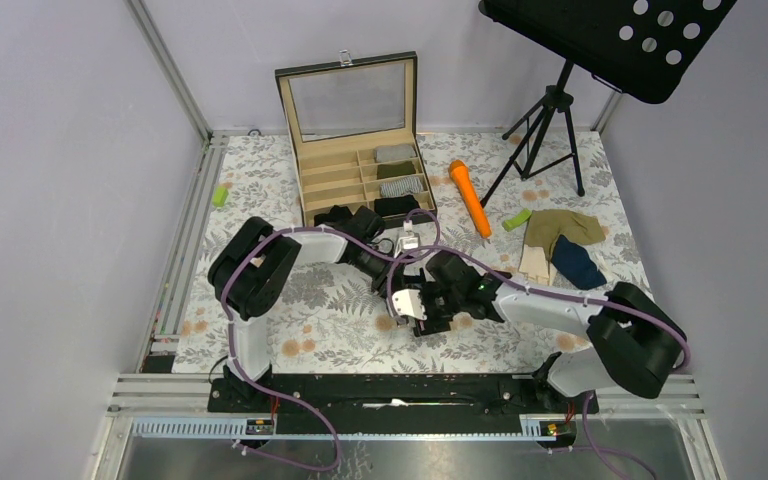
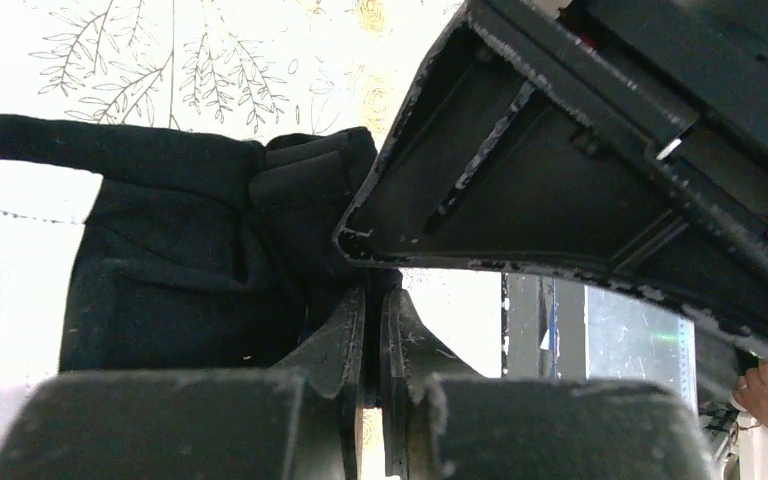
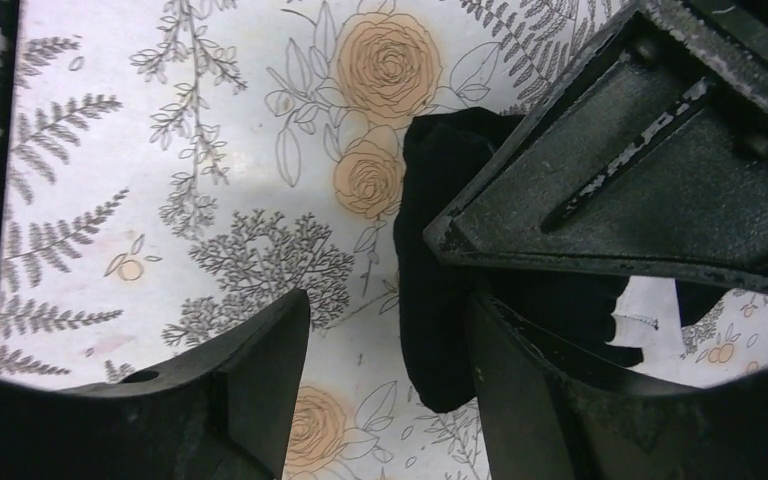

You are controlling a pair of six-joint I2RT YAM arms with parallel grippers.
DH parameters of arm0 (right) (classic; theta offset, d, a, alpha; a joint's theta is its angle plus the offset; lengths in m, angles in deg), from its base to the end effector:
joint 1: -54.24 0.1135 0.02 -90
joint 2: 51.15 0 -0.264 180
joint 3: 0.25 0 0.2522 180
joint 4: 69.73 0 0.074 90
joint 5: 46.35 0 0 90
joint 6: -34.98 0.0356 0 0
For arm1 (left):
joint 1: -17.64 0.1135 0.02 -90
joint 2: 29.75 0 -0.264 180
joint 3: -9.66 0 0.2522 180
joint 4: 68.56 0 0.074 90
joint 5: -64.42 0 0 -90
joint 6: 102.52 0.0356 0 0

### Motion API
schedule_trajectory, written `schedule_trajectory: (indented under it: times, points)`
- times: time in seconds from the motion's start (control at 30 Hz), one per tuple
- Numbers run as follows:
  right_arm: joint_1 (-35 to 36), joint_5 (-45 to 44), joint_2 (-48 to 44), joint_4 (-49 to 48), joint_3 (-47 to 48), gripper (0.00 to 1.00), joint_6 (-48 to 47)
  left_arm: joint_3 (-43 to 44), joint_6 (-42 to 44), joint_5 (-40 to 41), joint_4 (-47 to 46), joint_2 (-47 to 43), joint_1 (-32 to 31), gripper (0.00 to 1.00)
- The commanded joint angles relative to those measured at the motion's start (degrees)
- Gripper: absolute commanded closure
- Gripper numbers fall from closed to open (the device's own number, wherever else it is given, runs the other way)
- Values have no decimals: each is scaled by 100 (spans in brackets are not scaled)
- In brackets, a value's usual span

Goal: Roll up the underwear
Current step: Roll the underwear to the corner of the board.

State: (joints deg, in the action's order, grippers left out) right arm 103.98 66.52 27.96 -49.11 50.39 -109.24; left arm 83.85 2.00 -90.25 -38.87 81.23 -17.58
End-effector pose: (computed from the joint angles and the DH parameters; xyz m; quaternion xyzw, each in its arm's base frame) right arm 0.1586 0.2087 0.1718 -0.7661 0.5111 0.1722 0.3495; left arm 0.2691 -0.2294 0.1271 0.4468 0.7046 -0.5461 0.0753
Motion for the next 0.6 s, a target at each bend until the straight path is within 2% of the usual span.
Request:
schedule_trajectory:
  times: [0.0,0.1,0.27,0.3,0.37,0.47,0.57]
  points:
    - [45,-253,340,-331,308,38,-370,73,50,136,137,120,50,100]
    - [45,-141,450,-278,351,53,-370,107,28,151,139,151,67,100]
    - [45,-16,618,93,459,95,-219,134,-39,218,154,85,165,100]
    - [43,-13,641,125,464,99,-153,136,-52,227,171,56,203,99]
    - [38,69,707,359,587,100,-57,149,-88,272,257,-10,297,92]
    - [17,457,927,1129,1071,100,162,117,-216,353,325,-310,534,70]
    - [-121,1097,1361,2243,1804,100,376,-21,-376,445,345,-797,796,59]
